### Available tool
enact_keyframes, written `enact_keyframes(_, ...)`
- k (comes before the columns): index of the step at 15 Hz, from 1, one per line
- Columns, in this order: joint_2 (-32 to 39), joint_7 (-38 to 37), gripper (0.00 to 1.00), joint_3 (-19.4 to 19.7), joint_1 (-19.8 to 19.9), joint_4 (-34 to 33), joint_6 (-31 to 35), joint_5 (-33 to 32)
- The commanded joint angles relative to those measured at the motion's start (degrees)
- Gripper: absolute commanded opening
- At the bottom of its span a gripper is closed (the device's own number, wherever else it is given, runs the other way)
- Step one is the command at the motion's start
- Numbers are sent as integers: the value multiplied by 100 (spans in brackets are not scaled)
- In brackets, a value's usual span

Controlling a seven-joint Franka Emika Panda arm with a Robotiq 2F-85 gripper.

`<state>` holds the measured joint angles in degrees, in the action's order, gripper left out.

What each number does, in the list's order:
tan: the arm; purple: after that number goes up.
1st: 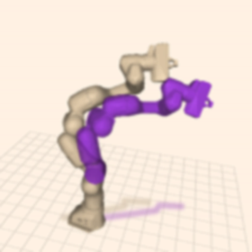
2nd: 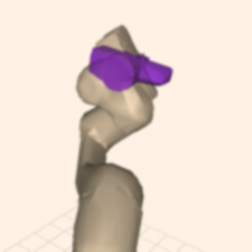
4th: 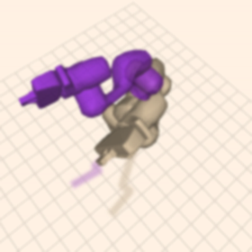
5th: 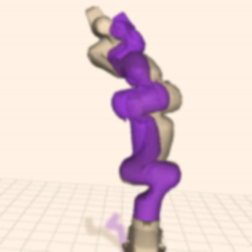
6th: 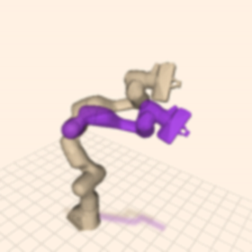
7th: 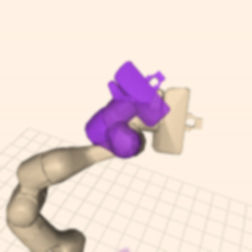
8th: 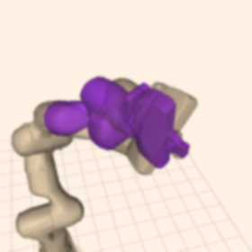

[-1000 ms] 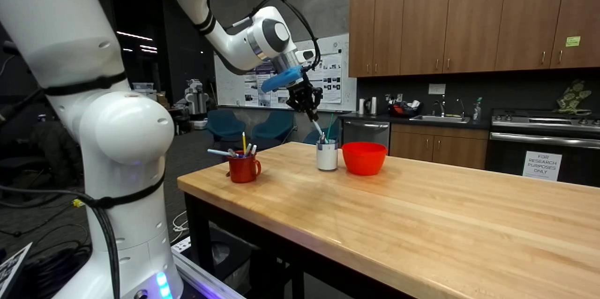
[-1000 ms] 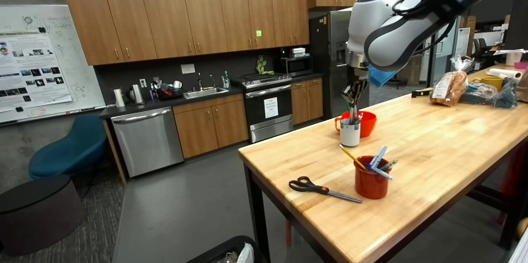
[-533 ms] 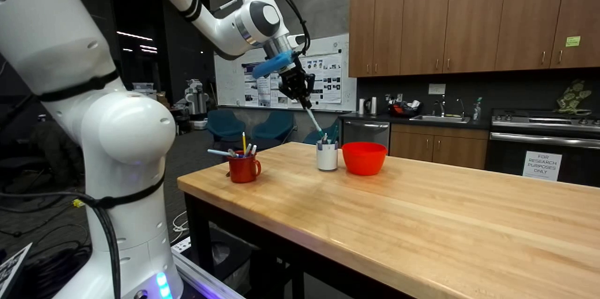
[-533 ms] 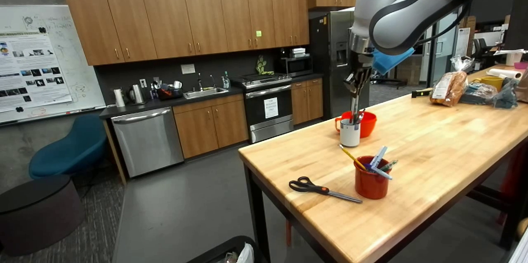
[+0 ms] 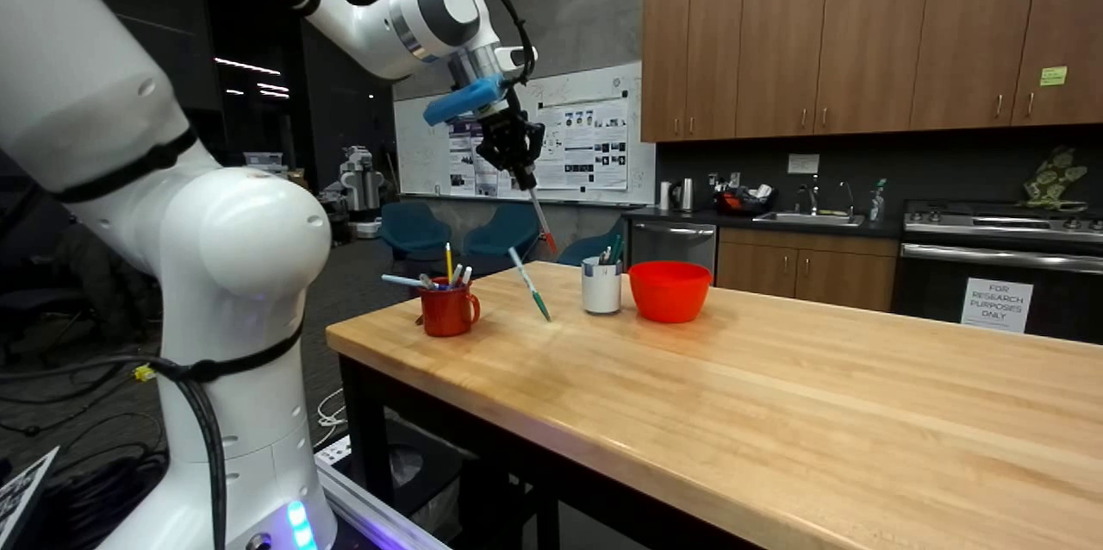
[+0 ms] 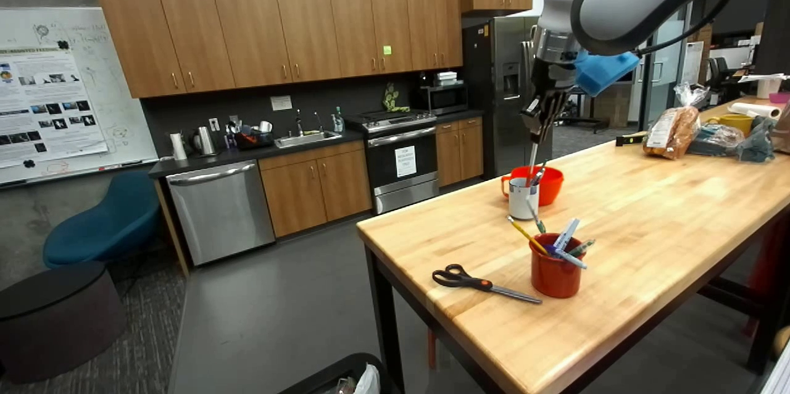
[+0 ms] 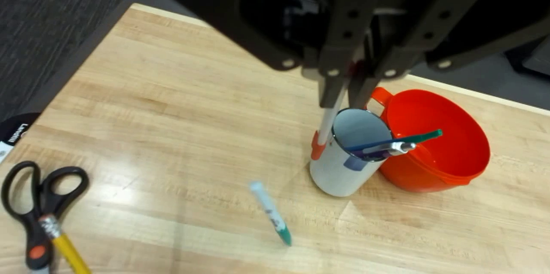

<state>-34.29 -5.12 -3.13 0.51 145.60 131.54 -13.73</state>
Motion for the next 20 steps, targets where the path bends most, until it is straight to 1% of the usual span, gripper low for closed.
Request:
enact_keyframes(1, -612, 191, 3, -42, -193, 287, -358, 274)
enact_keyframes(10, -1409, 557, 3, -94, -833, 669, -1288, 969)
enact_keyframes(16, -1697, 716, 3, -137, -1104, 721, -1665, 1248)
enact_keyframes(20, -1669, 781, 3, -178, -1186, 735, -1799, 1336)
